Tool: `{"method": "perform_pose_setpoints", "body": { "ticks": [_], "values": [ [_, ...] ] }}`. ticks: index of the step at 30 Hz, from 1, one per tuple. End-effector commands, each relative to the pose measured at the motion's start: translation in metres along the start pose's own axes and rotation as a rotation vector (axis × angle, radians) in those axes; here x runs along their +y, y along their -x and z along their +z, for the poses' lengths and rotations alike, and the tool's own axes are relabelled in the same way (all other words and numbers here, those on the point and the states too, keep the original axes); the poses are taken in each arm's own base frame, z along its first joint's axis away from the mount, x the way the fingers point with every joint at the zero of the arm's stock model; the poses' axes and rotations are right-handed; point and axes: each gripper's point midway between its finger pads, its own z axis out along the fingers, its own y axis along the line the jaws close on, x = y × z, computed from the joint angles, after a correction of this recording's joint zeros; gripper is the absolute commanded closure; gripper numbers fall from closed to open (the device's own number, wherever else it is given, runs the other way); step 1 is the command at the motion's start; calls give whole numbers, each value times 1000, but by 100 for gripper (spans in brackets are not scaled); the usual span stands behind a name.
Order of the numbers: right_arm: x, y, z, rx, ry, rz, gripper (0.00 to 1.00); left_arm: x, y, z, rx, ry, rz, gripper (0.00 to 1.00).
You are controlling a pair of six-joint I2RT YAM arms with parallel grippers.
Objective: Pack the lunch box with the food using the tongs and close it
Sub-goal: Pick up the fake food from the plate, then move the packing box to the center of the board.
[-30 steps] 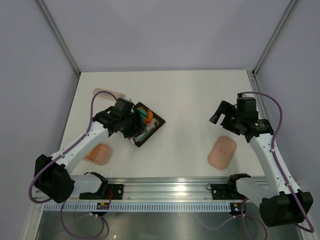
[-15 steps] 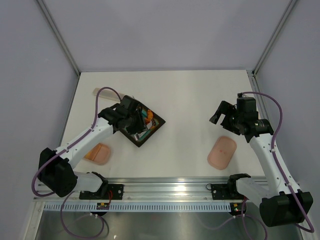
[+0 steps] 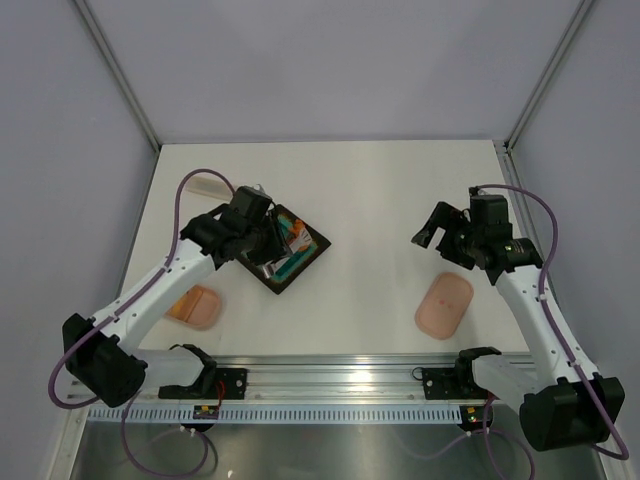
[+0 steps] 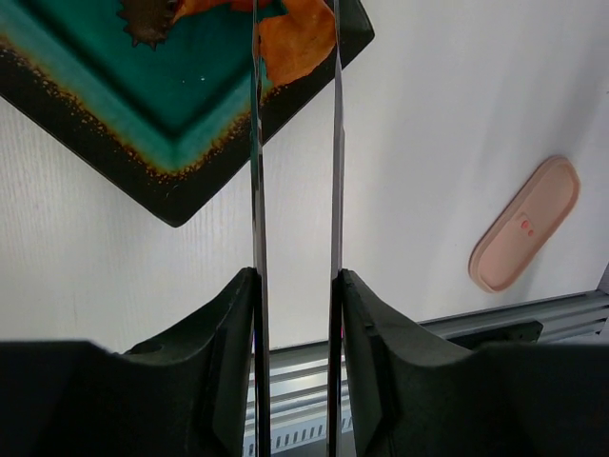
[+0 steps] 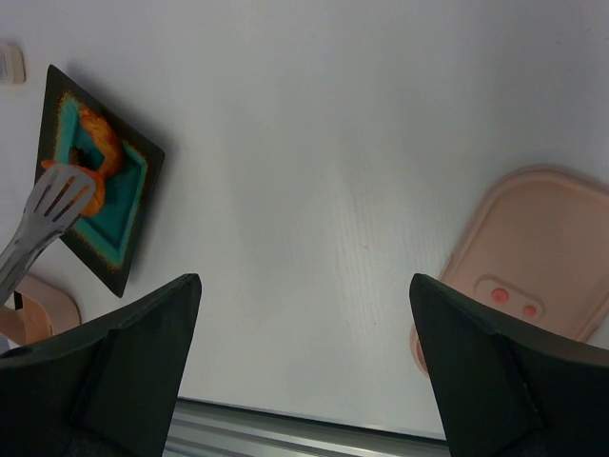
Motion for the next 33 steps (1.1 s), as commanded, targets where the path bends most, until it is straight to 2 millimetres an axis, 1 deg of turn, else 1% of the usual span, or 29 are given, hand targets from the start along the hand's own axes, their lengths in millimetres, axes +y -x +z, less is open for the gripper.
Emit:
{"method": "perform_pose_setpoints", "body": {
  "ticks": [1,4,5,6,8,9,10,11,12,13,14,15,16,17,18,19,20,21,22,23,24,25,26,27,28,29,30,32,33],
  "values": [
    [18,-12,12,42,93,20,1,-18,24,-38,-126,-88,12,100],
    [35,-29,21,86,147,30,0,-15,27,-51,-143,-74,18,100],
    [41,-37,24,107,160,46,1,-18,33,-61,-166,-80,27,100],
    [49,-40,28,105,186,41,0,-12,32,-67,-165,-53,29,100],
    [71,-62,33,155,233,19,1,-7,41,-83,-215,-28,39,100],
    [83,-66,36,150,265,4,1,-5,48,-96,-242,-11,38,100],
    [100,-84,35,177,296,-35,1,-3,53,-103,-257,-2,32,100],
    [110,-92,42,190,311,-58,1,3,52,-109,-249,25,40,100],
    [122,-99,42,199,326,-80,1,-1,63,-125,-288,18,32,100],
    [135,-124,47,246,330,-139,1,0,67,-131,-301,24,37,100],
    [144,-134,48,262,339,-169,3,0,70,-137,-309,32,37,100],
    [161,-137,47,260,367,-193,4,7,70,-141,-307,69,36,100],
    [169,-145,50,272,370,-225,5,7,77,-152,-331,67,25,100],
    [186,-164,50,310,390,-276,8,17,77,-157,-331,103,15,100],
    [192,-174,51,327,394,-303,10,21,77,-161,-336,116,7,100],
    [194,-189,60,357,379,-346,12,28,76,-164,-337,134,-5,100],
    [202,-205,57,385,394,-393,14,39,70,-164,-319,169,-19,100],
    [216,-207,55,383,415,-414,18,50,69,-170,-331,190,-47,100],
    [220,-216,56,397,417,-440,20,59,64,-170,-322,212,-61,100],
    [220,-227,64,419,404,-474,22,74,53,-165,-286,259,-77,100],
    [233,-234,60,418,428,-496,24,83,49,-165,-283,281,-91,100],
    [236,-240,61,418,433,-515,26,95,44,-171,-296,299,-121,100],
    [241,-247,66,423,439,-525,27,108,34,-169,-271,341,-135,100],
    [253,-248,64,415,462,-530,27,115,31,-170,-272,362,-148,100],
    [255,-259,69,428,460,-550,25,122,28,-172,-274,384,-164,100],
    [260,-263,70,429,462,-555,24,129,21,-176,-269,402,-178,100],
    [271,-262,68,421,482,-556,24,135,17,-173,-259,424,-180,100],
    [282,-273,72,429,501,-565,23,139,11,-173,-259,420,-198,100],
    [295,-271,69,415,529,-563,22,141,8,-171,-252,425,-208,100]
  ]
}}
